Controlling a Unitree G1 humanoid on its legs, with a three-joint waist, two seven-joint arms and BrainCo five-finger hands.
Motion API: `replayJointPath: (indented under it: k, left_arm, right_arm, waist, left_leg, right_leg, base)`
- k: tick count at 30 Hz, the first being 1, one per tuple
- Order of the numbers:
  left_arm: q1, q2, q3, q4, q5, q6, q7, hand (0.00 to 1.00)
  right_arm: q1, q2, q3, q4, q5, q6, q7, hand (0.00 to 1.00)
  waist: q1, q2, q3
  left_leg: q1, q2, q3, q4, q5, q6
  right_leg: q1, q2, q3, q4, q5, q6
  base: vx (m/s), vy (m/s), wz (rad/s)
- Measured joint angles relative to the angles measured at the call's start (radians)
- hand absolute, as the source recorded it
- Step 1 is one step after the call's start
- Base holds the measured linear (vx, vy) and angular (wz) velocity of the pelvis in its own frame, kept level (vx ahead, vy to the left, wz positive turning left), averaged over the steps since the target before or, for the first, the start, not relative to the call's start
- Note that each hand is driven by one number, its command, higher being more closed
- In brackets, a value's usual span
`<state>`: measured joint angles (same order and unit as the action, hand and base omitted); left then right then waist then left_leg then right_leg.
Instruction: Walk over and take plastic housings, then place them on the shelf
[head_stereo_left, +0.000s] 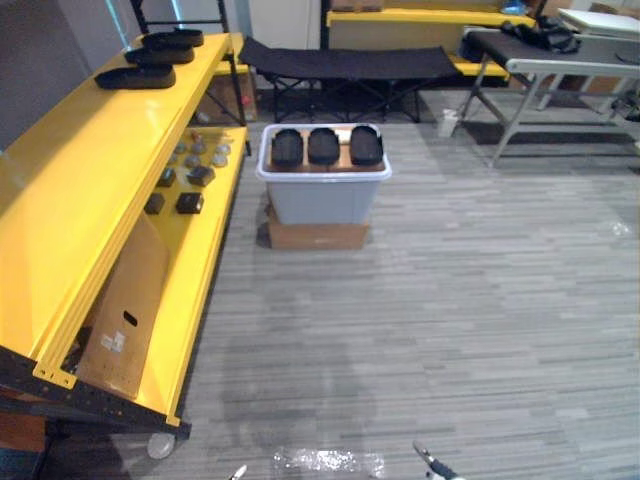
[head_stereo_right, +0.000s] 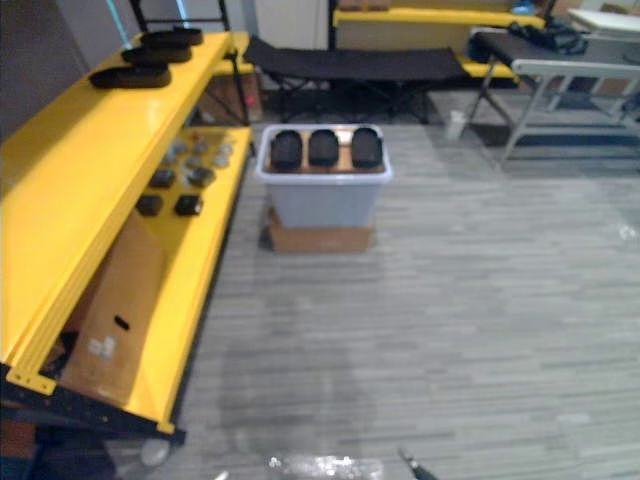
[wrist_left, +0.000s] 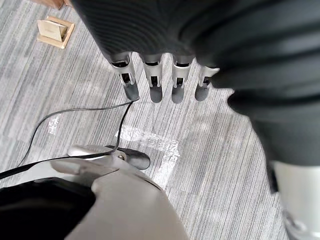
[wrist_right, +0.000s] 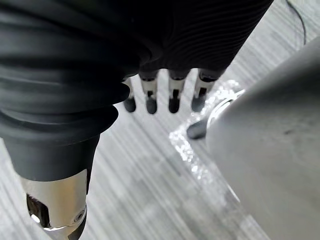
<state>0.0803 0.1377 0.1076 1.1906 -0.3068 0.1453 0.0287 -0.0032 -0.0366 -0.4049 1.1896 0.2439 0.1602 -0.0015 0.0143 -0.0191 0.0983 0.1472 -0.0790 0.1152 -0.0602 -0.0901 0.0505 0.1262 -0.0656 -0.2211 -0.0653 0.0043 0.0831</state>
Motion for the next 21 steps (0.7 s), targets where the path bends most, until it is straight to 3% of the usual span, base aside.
replayJointPath:
  k: [13, 14, 15, 17, 18, 19, 21]
  left_arm:
    - [0.000, 0.003, -0.002, 0.001, 0.001, 0.001, 0.010, 0.00]
    - [0.000, 0.003, -0.002, 0.002, 0.002, 0.003, 0.009, 0.00]
    - [0.000, 0.004, -0.002, 0.003, 0.009, 0.006, 0.009, 0.00]
    - [-0.001, 0.003, -0.001, 0.002, 0.011, 0.004, 0.009, 0.00]
    - [-0.008, 0.003, 0.003, -0.002, 0.013, 0.000, 0.012, 0.00]
    - [-0.007, 0.006, 0.010, -0.002, 0.014, -0.003, 0.018, 0.00]
    - [0.000, 0.006, 0.036, -0.011, 0.015, -0.007, 0.034, 0.00]
  right_arm:
    - [0.006, 0.001, 0.015, -0.001, 0.003, 0.011, -0.022, 0.00]
    - [0.006, 0.001, 0.012, -0.002, 0.019, 0.011, -0.023, 0.00]
    - [0.008, 0.004, -0.002, -0.005, 0.041, 0.009, -0.023, 0.00]
    - [0.009, 0.006, -0.006, -0.012, 0.060, 0.006, -0.023, 0.00]
    - [0.011, 0.007, -0.006, -0.031, 0.067, -0.010, -0.023, 0.00]
    - [0.020, 0.006, -0.006, -0.043, 0.070, -0.021, -0.022, 0.00]
    - [0.031, 0.013, -0.003, -0.053, 0.077, -0.036, -0.018, 0.00]
  waist:
    - [0.000, -0.012, -0.004]
    - [-0.001, -0.017, -0.001]
    - [-0.002, -0.017, 0.003]
    - [-0.001, -0.019, 0.014]
    - [-0.004, -0.013, 0.026]
    - [-0.007, -0.014, 0.037]
    - [-0.006, -0.027, 0.036]
  left_leg:
    - [0.008, -0.014, 0.000, 0.001, 0.000, 0.001]
    - [0.008, -0.016, 0.000, 0.000, 0.000, 0.002]
    - [0.007, -0.020, 0.000, 0.001, -0.009, 0.018]
    - [0.010, -0.019, 0.005, 0.002, -0.018, 0.049]
    - [0.039, -0.016, 0.012, 0.002, -0.018, 0.066]
    - [0.062, -0.017, 0.013, 0.002, -0.021, 0.071]
    - [0.089, -0.011, 0.025, 0.002, -0.034, 0.060]
  right_leg:
    - [-0.012, -0.021, 0.000, 0.048, -0.021, 0.003]
    - [-0.030, -0.027, 0.000, 0.087, -0.041, 0.008]
    - [-0.078, -0.044, 0.000, 0.195, -0.086, 0.012]
    - [-0.161, -0.064, 0.000, 0.379, -0.121, 0.016]
    - [-0.264, -0.094, -0.006, 0.601, -0.127, 0.013]
    - [-0.298, -0.113, -0.017, 0.680, -0.147, -0.001]
    - [-0.331, -0.124, -0.032, 0.692, -0.168, -0.003]
  base:
    - [0.00, 0.002, 0.00]
    - [-0.02, 0.049, 0.03]
    - [-0.04, 0.063, 0.02]
    - [-0.08, 0.067, -0.08]
    - [-0.12, 0.066, -0.12]
    - [-0.13, 0.068, -0.10]
    - [-0.16, 0.049, -0.13]
